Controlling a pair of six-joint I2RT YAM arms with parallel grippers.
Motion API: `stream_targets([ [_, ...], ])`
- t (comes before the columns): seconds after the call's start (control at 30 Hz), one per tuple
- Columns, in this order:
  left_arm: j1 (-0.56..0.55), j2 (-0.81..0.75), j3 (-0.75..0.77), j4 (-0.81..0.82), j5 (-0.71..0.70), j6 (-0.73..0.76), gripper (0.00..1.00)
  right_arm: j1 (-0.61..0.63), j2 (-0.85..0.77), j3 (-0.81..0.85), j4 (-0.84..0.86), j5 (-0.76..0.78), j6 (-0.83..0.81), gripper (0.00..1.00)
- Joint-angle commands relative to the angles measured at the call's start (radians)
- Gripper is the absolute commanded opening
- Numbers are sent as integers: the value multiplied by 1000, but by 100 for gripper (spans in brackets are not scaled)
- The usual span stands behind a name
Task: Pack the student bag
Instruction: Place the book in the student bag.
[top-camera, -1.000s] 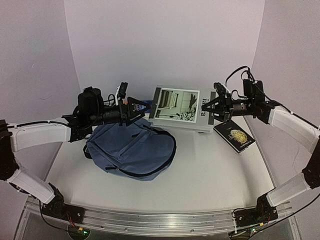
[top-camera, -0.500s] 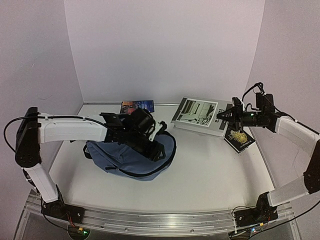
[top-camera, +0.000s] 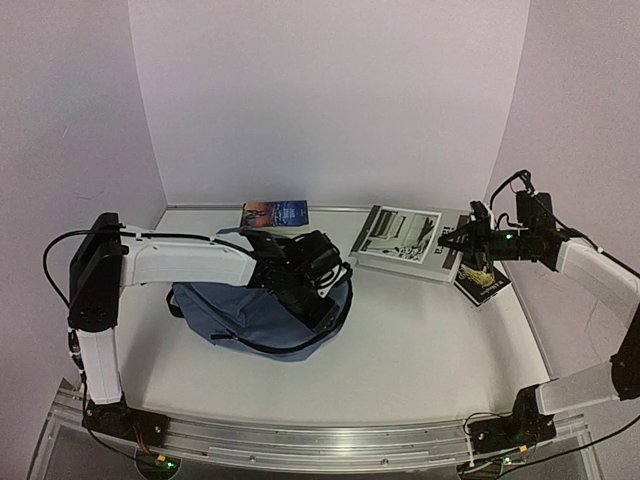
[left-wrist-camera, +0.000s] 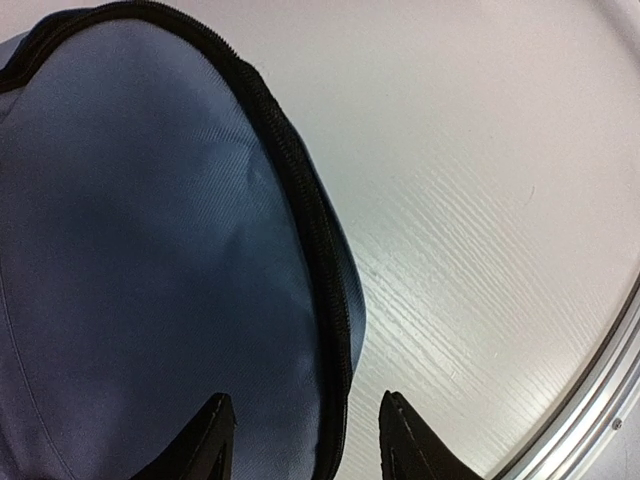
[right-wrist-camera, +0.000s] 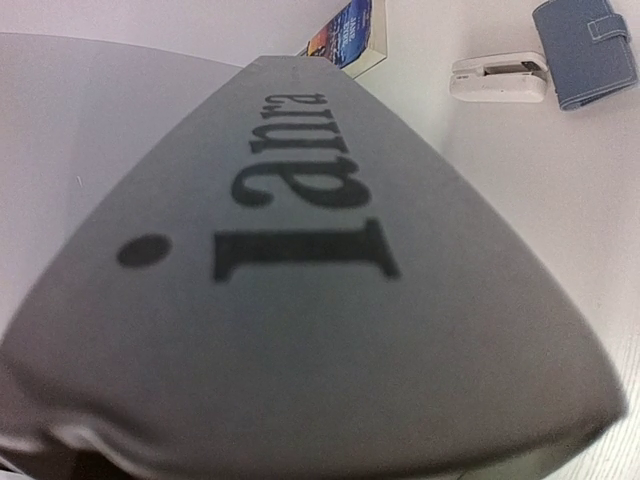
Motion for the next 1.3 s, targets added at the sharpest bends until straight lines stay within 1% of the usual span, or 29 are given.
stream_targets([
  [0.0, -10, 64, 94, -50, -54, 31, 50, -5, -21, 10, 13, 5, -28, 5],
  [0.17, -11, 97, 115, -67, -63, 36, 50, -5, -13, 12, 10, 6, -33, 5],
  [0.27, -11, 111, 123, -82, -86, 31, 47, -5, -13, 12, 9, 8, -35, 5],
  [0.37, -10, 122, 133, -102, -118, 22, 36, -5, -13, 11, 8, 7, -37, 5],
  [0.47, -10, 114, 133, -105, -117, 17, 26, -6, -12, 11, 6, 6, -37, 5],
  [0.63, -10, 56, 109, -81, -74, 5, 12, -6, -11, 7, 7, 6, -37, 5],
  [0.77, -3, 4, 95, -68, -72, -21, 1, -5, -18, 3, 7, 6, -36, 5],
  [1.03, 57, -118, 71, -21, -141, -137, 0, -5, -44, -4, 11, -15, -24, 3],
  [1.17, 68, -160, 81, -24, -222, -176, 0, -6, -40, -22, 15, -36, -10, 2],
  [1.27, 72, -200, 79, -4, -248, -193, 0, -4, -31, -65, 93, -63, 48, 3],
])
